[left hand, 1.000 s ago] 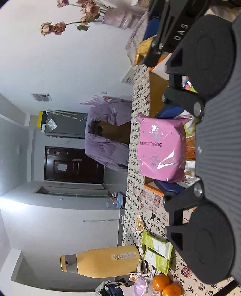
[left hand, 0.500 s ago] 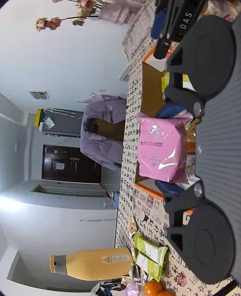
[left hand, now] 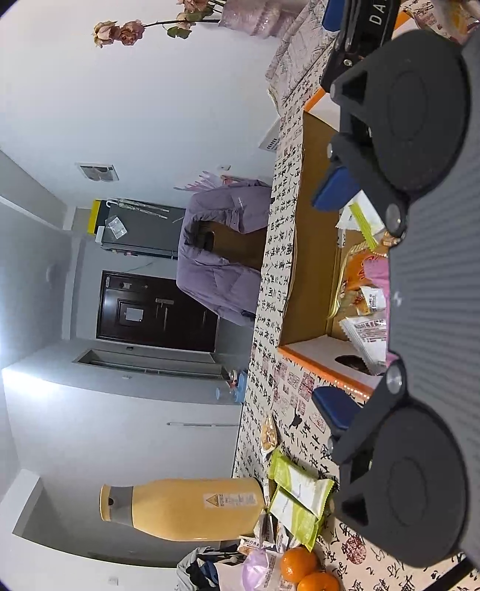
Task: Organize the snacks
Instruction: 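Withdraw both open grippers from the box toward the remaining packets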
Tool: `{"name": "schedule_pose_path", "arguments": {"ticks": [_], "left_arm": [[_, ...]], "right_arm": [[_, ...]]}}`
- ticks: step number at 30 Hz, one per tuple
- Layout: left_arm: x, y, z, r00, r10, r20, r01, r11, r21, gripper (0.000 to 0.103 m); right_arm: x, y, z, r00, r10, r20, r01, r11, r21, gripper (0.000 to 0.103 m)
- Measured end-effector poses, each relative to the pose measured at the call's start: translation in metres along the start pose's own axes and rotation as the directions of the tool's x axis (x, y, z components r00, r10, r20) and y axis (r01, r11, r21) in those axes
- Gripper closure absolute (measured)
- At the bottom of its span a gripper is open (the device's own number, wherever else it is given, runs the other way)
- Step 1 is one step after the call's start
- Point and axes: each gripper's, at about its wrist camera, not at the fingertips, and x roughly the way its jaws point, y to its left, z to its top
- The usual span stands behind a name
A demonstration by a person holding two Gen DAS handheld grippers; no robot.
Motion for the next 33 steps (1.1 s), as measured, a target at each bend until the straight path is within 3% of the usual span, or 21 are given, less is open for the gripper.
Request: {"name": "schedule_pose_path", "arguments": {"ticks": [8, 18, 33], "left_arm": [[-0.002, -0.006, 0.007, 1.000, 0.013, -0.014, -0.013, 1.000, -0.013, 0.000], [-0.035, -0.007, 0.017, 1.000, -0.006, 0.004, 0.006, 1.000, -0.010, 0.000], [-0.087, 0.004, -0.012, 0.994, -0.081, -0.070, 0.081, 0.997, 0.004, 0.000]], "right_arm": [[0.002, -0.002, 0.007, 1.000, 0.003, -0.013, -0.003, 1.000, 0.019, 0.000], [-0.028, 0.002, 0.025, 0.999, 0.032, -0.013, -0.032, 0.999, 0.000, 0.000], [-0.084, 0.000, 0.002, 0.994, 0.034, -0.102, -0.040, 0.998, -0.057, 0.000]]}}
